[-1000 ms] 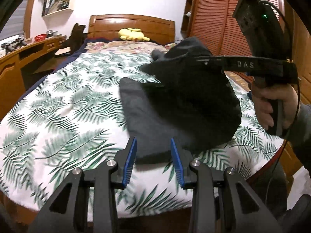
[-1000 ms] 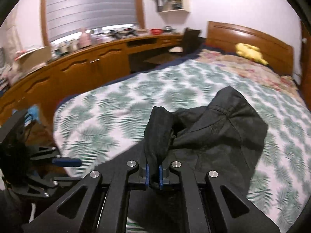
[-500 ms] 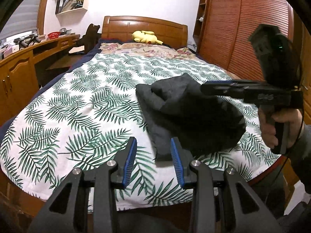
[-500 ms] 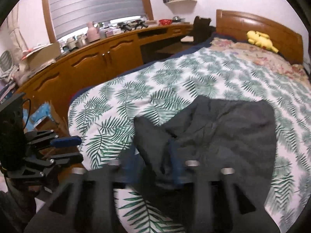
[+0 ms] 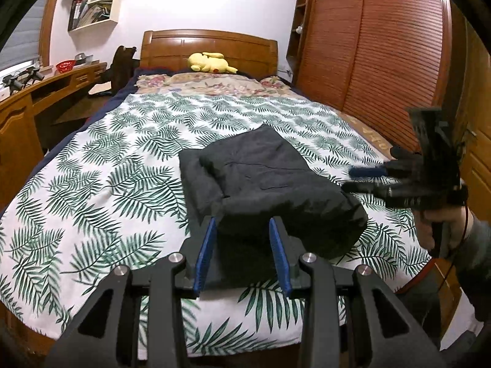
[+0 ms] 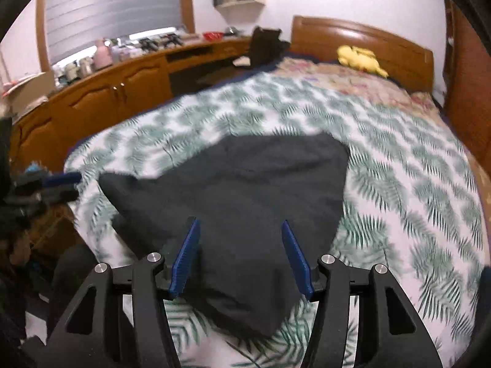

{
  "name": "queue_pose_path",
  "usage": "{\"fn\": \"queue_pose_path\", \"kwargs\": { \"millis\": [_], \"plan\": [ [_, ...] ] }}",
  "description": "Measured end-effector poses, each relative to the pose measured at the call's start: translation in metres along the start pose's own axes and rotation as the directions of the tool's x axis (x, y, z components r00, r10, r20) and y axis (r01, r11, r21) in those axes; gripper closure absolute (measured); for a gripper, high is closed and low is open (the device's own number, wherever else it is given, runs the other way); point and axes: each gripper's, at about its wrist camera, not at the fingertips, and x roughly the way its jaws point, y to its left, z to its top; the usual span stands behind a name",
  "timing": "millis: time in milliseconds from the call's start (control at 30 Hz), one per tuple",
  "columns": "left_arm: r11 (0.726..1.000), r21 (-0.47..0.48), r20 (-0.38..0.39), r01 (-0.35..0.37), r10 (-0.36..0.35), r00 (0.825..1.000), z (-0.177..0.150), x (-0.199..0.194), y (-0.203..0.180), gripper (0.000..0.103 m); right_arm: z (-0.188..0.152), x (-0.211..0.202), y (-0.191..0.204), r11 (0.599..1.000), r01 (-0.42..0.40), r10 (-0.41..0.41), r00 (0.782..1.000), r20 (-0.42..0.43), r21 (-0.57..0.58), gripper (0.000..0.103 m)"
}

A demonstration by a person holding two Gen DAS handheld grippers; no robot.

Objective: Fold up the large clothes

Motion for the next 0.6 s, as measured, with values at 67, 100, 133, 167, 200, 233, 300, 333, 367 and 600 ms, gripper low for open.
{"fn": "queue_pose_path", "kwargs": {
  "millis": [67,100,133,167,200,233,300,333,367,600],
  "plan": [
    [1.000,0.007,-0.015,-0.005,0.005,1.000,0.002,0.008,-0.003,0.069,-0.013,0.007,-0.006,1.000,-0.011,0.011,0.999,-0.041,0.012,0.047],
    [1.000,0.009,-0.022,-0.009,0.009,1.000,0.003,0.012,-0.005,0.069,-0.019,0.007,-0.010,1.000,-0.020,0.020,0.999,-0.040,0.020,0.047],
    [1.000,0.013,-0.029,-0.016,0.016,0.999,0.003,0.016,-0.006,0.069,-0.024,0.006,-0.013,0.999,-0.040,0.041,0.999,-0.034,0.035,0.047],
    [1.000,0.015,-0.033,-0.019,0.020,0.999,0.004,0.019,-0.007,0.069,-0.028,0.006,-0.016,0.997,-0.058,0.060,0.998,-0.034,0.049,0.047],
    [1.000,0.016,-0.040,-0.021,0.021,0.999,0.004,0.023,-0.008,0.069,-0.030,0.006,-0.017,0.996,-0.067,0.069,0.997,-0.037,0.053,0.047],
    [1.000,0.017,-0.048,-0.022,0.023,0.999,0.005,0.027,-0.008,0.069,-0.035,0.008,-0.019,0.995,-0.082,0.084,0.995,-0.044,0.059,0.046],
    [0.999,0.026,-0.065,-0.031,0.032,0.997,0.004,0.036,-0.011,0.069,-0.042,0.010,-0.021,0.994,-0.093,0.096,0.994,-0.051,0.064,0.045],
    [0.999,0.030,-0.071,-0.036,0.038,0.997,0.003,0.039,-0.012,0.069,-0.046,0.011,-0.021,0.993,-0.095,0.099,0.994,-0.051,0.064,0.045],
    [0.998,0.035,-0.077,-0.044,0.047,0.996,0.001,0.042,-0.013,0.069,-0.047,0.012,-0.020,0.993,-0.096,0.100,0.994,-0.051,0.066,0.044],
    [0.992,0.105,-0.076,-0.076,0.084,0.994,-0.009,0.042,-0.020,0.093,-0.059,0.006,-0.022,0.993,-0.093,0.097,0.994,-0.052,0.067,0.045]
  ]
}}
